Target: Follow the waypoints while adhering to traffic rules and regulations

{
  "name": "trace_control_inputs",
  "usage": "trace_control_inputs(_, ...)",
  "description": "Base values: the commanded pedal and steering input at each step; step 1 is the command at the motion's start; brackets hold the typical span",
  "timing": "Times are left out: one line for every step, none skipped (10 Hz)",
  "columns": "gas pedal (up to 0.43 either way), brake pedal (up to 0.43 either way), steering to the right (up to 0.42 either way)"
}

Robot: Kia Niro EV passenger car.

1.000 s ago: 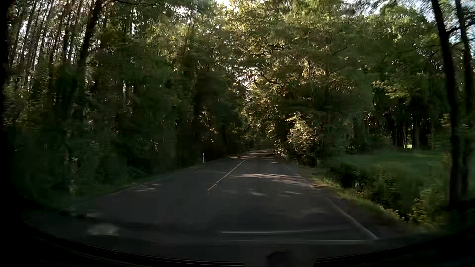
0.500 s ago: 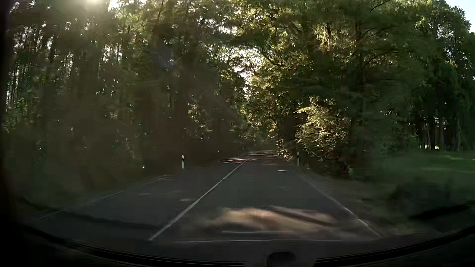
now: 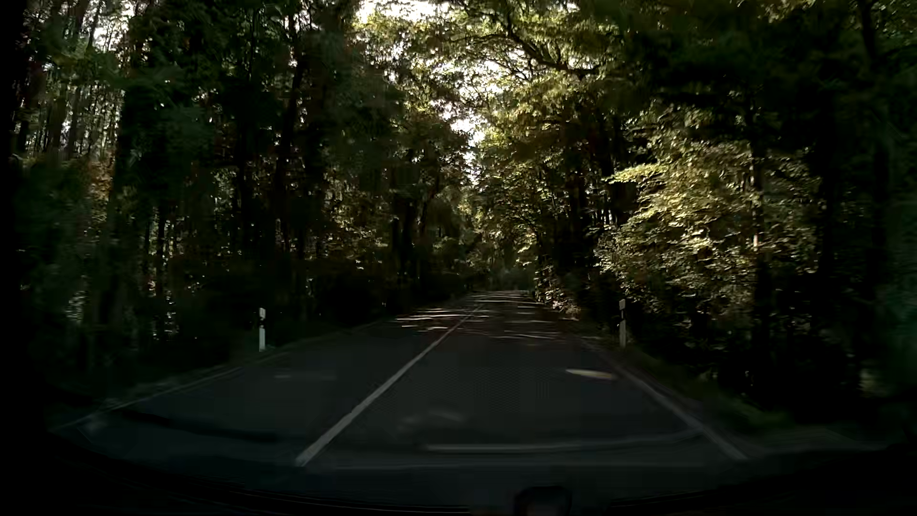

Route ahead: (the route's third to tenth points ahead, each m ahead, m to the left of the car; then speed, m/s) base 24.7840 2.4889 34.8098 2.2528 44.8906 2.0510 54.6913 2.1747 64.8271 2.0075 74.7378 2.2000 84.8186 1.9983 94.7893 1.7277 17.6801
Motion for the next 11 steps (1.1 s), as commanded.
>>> trace_control_inputs(0.299, 0.006, 0.003)
trace_control_inputs(0.299, 0.006, 0.003)
trace_control_inputs(0.287, 0.006, 0.003)
trace_control_inputs(0.287, 0.006, 0.003)
trace_control_inputs(0.28, 0.006, 0.003)
trace_control_inputs(0.28, 0.006, 0.003)
trace_control_inputs(0.268, 0.006, 0.003)
trace_control_inputs(0.268, 0.006, 0.003)
trace_control_inputs(0.268, 0.006, 0.003)
trace_control_inputs(0.26, 0.006, 0.003)
trace_control_inputs(0.26, 0.006, 0.003)
